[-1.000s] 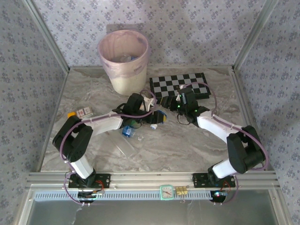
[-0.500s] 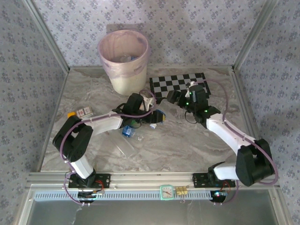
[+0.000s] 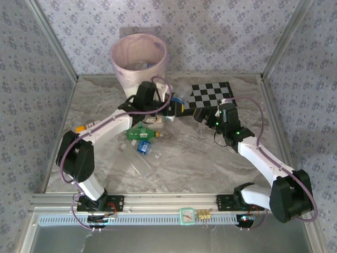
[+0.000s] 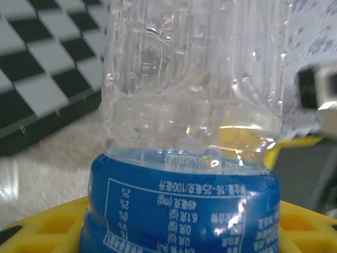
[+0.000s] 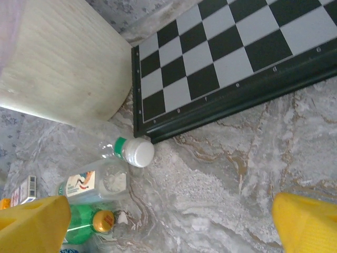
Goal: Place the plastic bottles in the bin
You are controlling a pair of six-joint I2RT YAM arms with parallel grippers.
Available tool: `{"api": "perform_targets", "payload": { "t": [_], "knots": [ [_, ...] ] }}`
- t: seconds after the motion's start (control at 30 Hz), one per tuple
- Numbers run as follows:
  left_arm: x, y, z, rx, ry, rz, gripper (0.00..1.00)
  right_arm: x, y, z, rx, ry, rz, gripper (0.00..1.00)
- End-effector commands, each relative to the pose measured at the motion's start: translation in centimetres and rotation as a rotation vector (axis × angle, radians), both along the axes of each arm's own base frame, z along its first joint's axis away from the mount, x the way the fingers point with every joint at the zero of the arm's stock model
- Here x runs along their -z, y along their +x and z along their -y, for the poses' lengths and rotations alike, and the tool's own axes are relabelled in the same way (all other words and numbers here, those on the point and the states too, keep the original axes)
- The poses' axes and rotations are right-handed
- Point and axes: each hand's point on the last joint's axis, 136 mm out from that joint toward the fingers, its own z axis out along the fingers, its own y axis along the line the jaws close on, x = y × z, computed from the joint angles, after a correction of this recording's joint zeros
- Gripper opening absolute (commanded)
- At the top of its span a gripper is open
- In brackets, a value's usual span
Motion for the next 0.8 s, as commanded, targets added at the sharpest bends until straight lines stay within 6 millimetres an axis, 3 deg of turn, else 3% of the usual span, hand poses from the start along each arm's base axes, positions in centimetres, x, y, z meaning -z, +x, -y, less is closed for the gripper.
{"api": "perform_targets", "payload": {
  "t": [0.0, 0.3, 0.43, 0.6, 0.77],
  "knots": [
    [-6.2, 2.0, -2.2, -0.037, 0.003, 0.169, 0.50, -0.2, -0.5, 0.2, 0.009, 0.011, 0.001, 1.00],
    [-15.1, 9.4, -9.0, -0.253, 0.069, 0.383, 0.50, 0.5, -1.4, -0.4, -0.012, 0.013, -0.012, 1.00],
    [-17.4, 12.7, -12.9, -0.385, 0.105, 0.417, 0.49, 0.6, -1.8, -0.2, -0.011, 0.011, -0.012, 1.00],
    [-16.6, 16.6, -16.6, -0.527, 0.208, 0.383, 0.50, 0.6, -2.2, 0.3, 0.001, 0.001, -0.004, 1.00],
    [-15.1, 19.1, -17.5, -0.550, 0.253, 0.324, 0.50, 0.4, -2.6, 0.8, 0.012, -0.016, 0.001, 1.00]
  ]
}}
